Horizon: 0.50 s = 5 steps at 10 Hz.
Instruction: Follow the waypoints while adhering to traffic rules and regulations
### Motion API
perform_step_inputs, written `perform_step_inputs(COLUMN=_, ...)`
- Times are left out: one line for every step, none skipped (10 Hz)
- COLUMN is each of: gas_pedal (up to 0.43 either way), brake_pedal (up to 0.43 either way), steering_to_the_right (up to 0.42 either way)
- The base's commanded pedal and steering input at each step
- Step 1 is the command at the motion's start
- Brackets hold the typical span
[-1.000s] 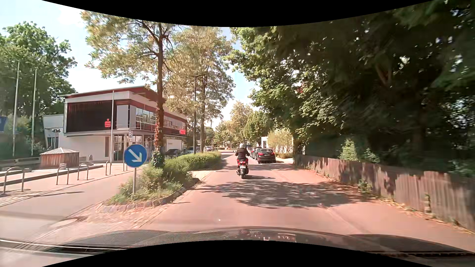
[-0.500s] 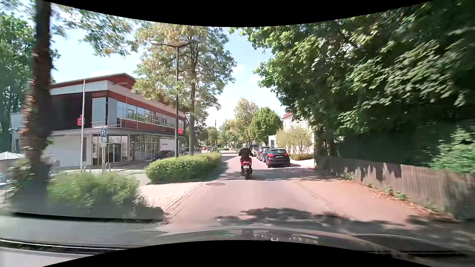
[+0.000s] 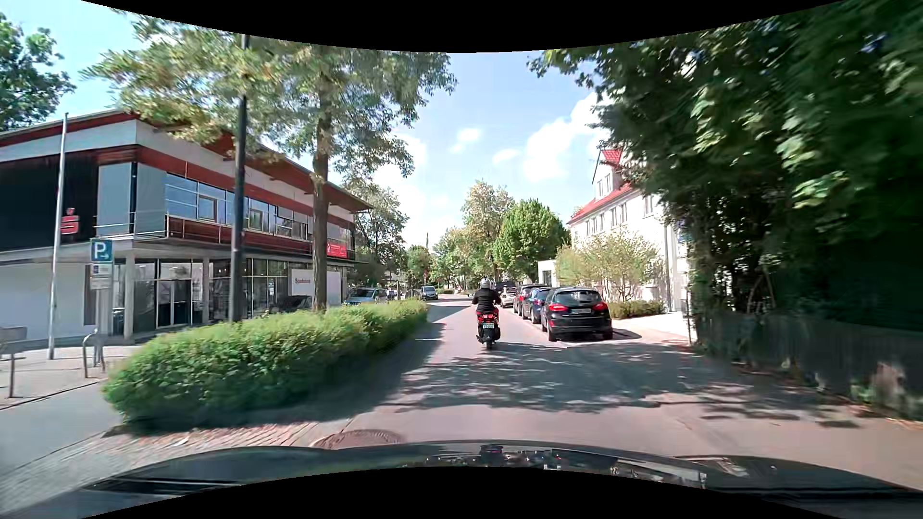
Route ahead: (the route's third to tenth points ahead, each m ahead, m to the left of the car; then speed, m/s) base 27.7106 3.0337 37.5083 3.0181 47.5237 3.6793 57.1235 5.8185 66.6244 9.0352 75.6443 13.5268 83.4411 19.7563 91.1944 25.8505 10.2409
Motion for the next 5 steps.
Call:
perform_step_inputs(gas_pedal=0.189, brake_pedal=0.006, steering_to_the_right=-0.022)
perform_step_inputs(gas_pedal=0.169, brake_pedal=0.012, steering_to_the_right=-0.020)
perform_step_inputs(gas_pedal=0.157, brake_pedal=0.012, steering_to_the_right=-0.020)
perform_step_inputs(gas_pedal=0.130, brake_pedal=0.012, steering_to_the_right=-0.018)
perform_step_inputs(gas_pedal=0.098, brake_pedal=0.012, steering_to_the_right=-0.017)
